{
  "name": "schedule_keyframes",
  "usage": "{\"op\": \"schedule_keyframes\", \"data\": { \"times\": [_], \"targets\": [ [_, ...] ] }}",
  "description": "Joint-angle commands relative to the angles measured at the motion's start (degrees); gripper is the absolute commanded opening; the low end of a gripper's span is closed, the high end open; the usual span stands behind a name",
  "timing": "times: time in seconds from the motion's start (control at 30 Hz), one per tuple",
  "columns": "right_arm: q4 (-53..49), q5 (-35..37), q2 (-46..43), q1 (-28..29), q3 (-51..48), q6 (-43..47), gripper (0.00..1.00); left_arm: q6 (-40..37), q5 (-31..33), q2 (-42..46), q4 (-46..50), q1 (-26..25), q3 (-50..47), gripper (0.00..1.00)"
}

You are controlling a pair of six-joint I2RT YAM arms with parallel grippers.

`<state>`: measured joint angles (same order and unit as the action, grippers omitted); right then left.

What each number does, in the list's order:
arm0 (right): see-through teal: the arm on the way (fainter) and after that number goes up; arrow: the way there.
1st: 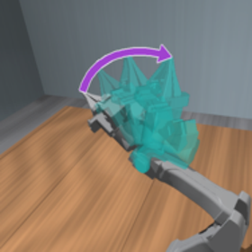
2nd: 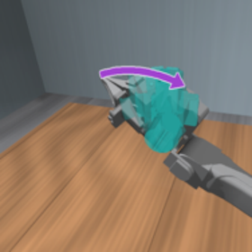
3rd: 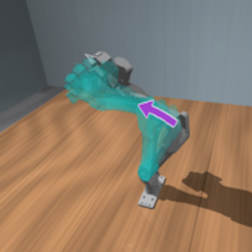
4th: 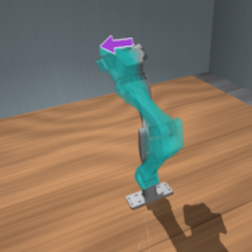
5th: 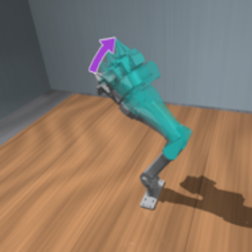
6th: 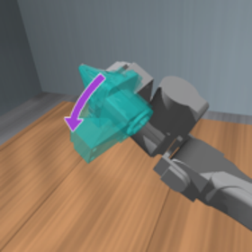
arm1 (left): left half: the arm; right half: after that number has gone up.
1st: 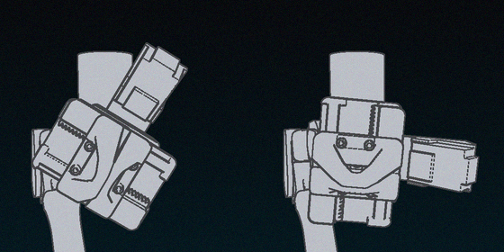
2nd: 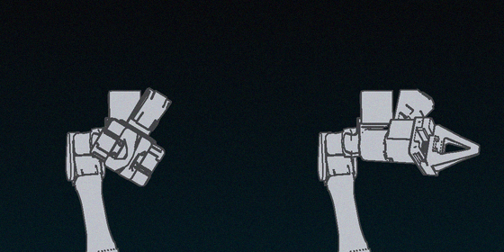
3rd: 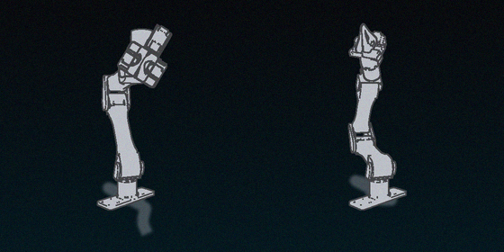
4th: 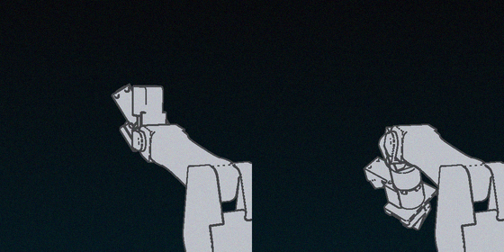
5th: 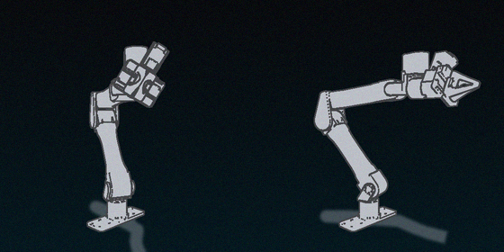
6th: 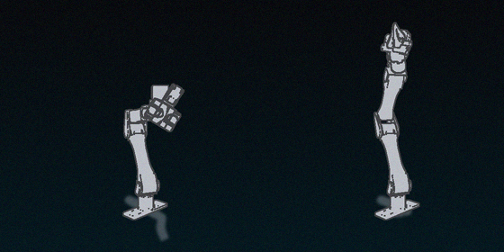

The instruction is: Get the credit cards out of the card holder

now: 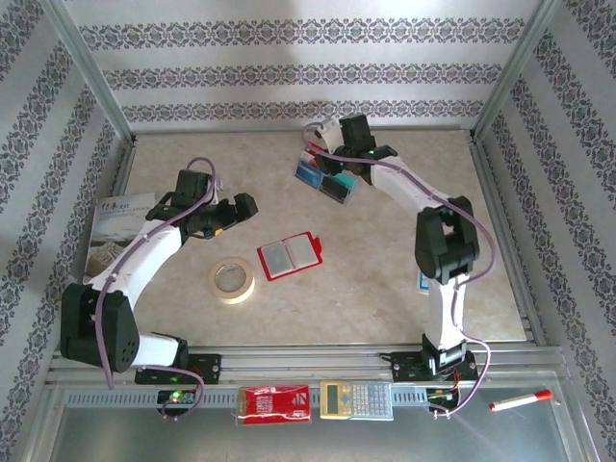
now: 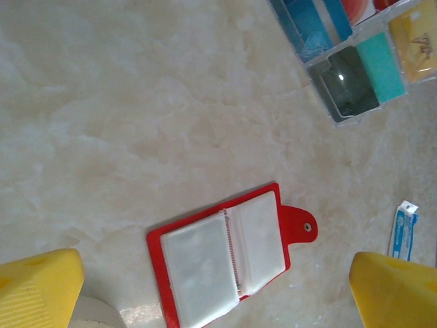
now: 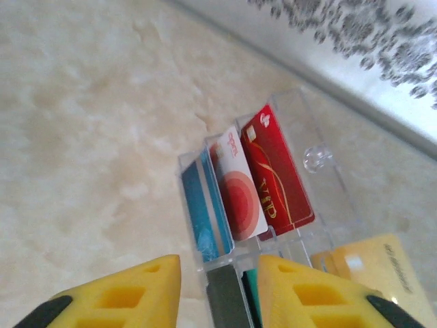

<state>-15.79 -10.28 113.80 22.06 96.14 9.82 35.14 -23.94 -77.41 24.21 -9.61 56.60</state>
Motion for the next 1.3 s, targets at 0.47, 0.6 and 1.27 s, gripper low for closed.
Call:
{"op": "schedule_keyframes", "data": {
  "times": [0.47,0.6,1.27],
  "targets": [
    [-5.3,10.7,-24.2,17.8,-29.0,-31.1,0.56,7.5,-3.7,8.8,-12.1,0.9,-11.8,1.0],
    [-5.4,13.2,-21.6,21.9,-30.5,-34.4,0.58,8.3,-3.3,10.0,-12.7,0.9,-12.8,1.0],
    [-11.8,15.1,-3.8,29.2,-21.8,-34.7,0.7,10.6,-4.2,9.2,-12.1,0.9,-13.0,1.0]
  ]
}}
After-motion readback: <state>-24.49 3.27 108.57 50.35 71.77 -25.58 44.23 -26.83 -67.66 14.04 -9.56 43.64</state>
